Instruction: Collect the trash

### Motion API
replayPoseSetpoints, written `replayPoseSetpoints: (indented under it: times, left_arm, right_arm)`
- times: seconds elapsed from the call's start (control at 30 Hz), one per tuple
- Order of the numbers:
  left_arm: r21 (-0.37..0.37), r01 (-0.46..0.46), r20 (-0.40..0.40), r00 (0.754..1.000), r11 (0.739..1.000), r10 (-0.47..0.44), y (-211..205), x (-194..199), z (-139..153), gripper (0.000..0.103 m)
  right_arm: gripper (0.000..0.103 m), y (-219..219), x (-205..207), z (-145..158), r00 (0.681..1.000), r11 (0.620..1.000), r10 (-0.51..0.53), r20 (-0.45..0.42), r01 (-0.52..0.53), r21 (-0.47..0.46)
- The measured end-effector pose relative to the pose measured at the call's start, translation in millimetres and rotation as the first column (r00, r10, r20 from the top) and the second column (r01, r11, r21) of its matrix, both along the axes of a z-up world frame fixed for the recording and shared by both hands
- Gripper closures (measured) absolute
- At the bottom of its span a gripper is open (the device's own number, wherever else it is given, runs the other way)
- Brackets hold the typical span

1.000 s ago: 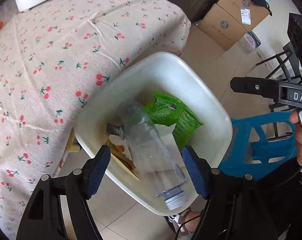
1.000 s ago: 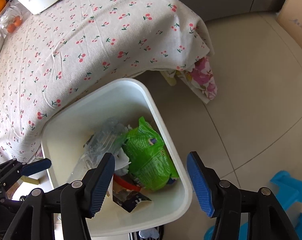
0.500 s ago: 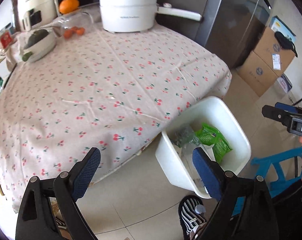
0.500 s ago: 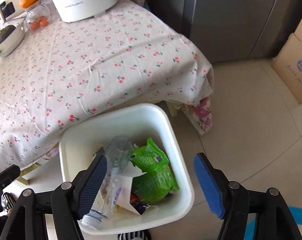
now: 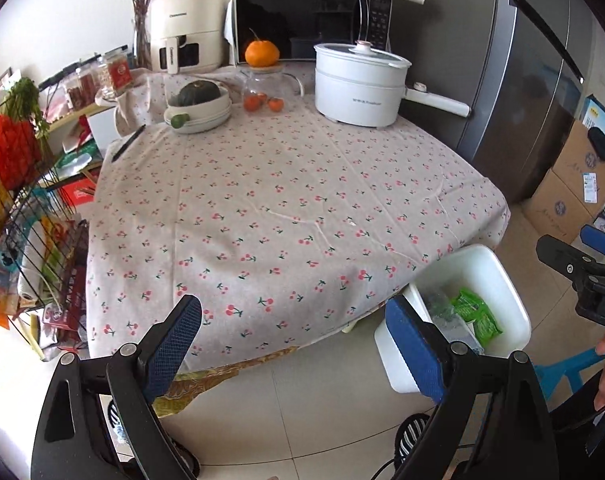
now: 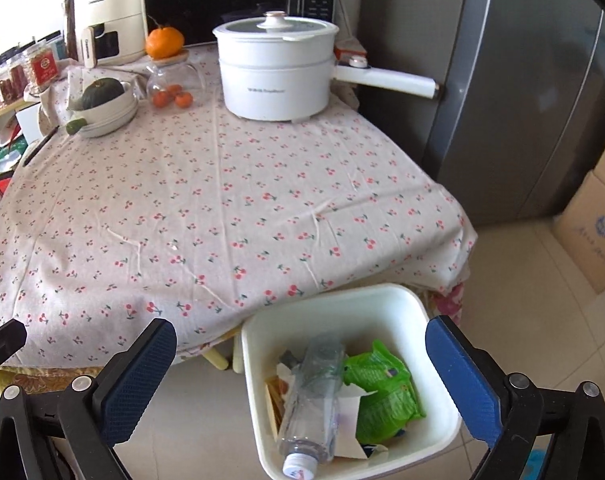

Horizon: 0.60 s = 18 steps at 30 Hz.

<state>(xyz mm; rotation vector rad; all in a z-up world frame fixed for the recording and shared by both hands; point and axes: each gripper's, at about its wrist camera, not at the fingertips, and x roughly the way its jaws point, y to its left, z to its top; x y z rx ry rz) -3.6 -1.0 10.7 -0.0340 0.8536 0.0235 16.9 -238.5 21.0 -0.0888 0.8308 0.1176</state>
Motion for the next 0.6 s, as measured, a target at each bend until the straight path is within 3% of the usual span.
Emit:
replayPoseSetpoints:
  times: [0.27,0.6]
  left_arm:
    - [0.005,-0.037,0.028,0.999,0.999,0.037,27,-9,6,0.008]
    - [-0.004,-0.037,0.034,0.999,0.999,0.037,28,-10,8,0.008]
  right_arm:
    - [0.001,43,-3,8,0.996,0.999,0.033,0.086,-0.030,-0.035]
    - [0.001,58,1,0,0.997,0.998,0.050,0.054,-0.048,-0.028]
